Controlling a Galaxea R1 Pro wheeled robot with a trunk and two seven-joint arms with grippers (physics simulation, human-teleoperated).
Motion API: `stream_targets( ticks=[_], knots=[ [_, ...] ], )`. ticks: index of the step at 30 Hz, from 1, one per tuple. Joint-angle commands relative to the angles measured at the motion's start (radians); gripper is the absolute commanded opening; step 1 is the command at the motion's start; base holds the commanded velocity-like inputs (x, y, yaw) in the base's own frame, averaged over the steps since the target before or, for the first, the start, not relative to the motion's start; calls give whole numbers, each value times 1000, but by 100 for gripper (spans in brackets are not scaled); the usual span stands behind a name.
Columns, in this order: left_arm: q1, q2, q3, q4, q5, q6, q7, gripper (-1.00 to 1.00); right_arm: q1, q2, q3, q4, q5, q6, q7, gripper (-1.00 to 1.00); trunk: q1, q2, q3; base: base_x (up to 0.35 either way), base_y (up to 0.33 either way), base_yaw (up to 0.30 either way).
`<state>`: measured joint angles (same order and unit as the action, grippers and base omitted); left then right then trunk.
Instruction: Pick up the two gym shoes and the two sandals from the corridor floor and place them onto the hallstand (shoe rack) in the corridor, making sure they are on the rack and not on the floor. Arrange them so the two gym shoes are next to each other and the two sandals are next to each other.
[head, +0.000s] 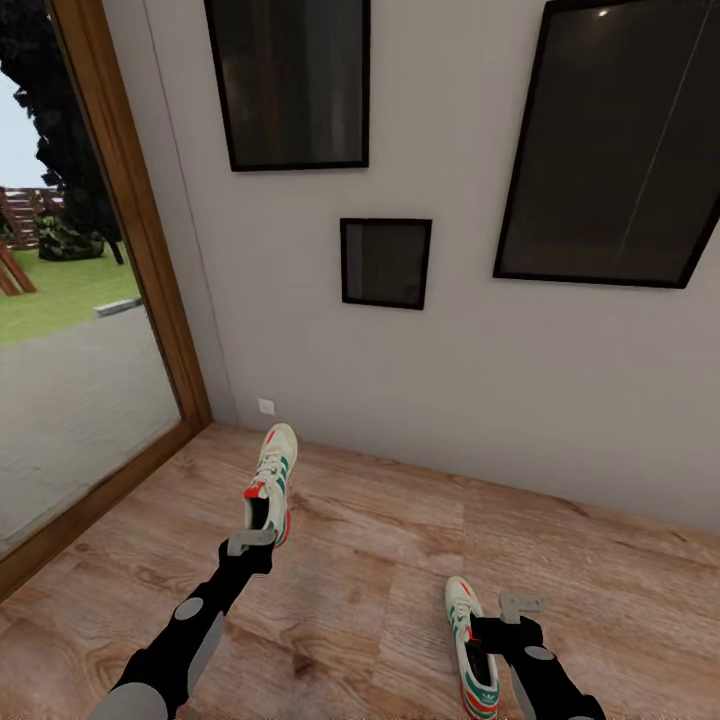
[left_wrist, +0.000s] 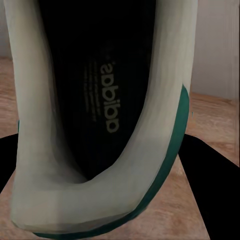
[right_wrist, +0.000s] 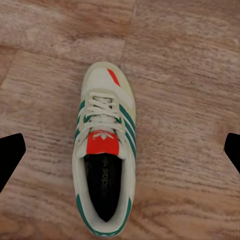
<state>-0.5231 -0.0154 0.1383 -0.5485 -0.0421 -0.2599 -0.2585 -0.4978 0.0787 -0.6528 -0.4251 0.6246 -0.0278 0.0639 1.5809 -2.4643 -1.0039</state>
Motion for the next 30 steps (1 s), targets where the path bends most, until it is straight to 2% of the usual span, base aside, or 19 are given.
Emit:
stream_targets(
  ticks=[1,5,23,25,30],
  knots=[
    [2,-1,9,-12,-4,-1,-23,-100,-1,1,-8,-1,7,-3,7,100,4,-8,-6,0,0,0],
    [8,5,8,-31,-2,-1,-47,-100,-1,1,-8,0,7,-3,7,100,19,-36,-24,0,0,0],
    [8,1,7,-34,-4,-4,-52,-100,-4,0,-11,-10,7,-1,3,100,27,-40,-122,0,0,0],
    [8,0,7,-34,-4,-4,-52,-100,-11,0,-11,-11,7,0,2,100,28,-40,-133,0,0,0],
    [8,0,8,-34,-4,-4,-51,-100,-77,0,-10,-12,10,1,-2,100,30,-42,-160,0,0,0]
  ],
)
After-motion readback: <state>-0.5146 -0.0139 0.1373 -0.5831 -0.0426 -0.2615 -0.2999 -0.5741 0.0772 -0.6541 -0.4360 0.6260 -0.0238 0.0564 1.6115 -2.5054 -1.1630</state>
